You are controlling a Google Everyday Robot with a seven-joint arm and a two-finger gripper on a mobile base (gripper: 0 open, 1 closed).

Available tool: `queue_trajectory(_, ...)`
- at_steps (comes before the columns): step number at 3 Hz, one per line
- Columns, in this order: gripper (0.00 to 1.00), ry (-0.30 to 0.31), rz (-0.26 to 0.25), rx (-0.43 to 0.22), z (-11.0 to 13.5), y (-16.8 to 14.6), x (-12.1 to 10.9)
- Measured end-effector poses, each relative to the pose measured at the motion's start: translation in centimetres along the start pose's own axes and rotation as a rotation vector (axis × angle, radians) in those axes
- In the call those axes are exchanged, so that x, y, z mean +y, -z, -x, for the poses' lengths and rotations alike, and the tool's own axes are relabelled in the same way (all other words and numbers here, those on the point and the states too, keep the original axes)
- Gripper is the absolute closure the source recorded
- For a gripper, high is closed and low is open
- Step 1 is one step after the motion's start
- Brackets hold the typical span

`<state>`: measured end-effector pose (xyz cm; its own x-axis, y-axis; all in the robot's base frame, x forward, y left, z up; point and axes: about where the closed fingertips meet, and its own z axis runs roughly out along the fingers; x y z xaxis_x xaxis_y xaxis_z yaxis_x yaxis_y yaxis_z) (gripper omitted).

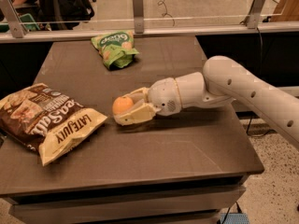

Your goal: Move orange near brown chip bag

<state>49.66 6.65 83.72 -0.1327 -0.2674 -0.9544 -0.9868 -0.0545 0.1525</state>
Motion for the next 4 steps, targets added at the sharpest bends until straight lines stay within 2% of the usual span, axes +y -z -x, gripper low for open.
queue_trajectory(1, 0.84, 0.031, 0.060, -0.007, -0.3, -0.9, 1.1)
queue_trajectory(2, 0.61, 0.063, 0.097, -0.019, -0.4, -1.3, 1.8)
queue_trajectory(4, 0.15, 0.107, 0.126, -0.031, -0.4, -1.6, 2.4)
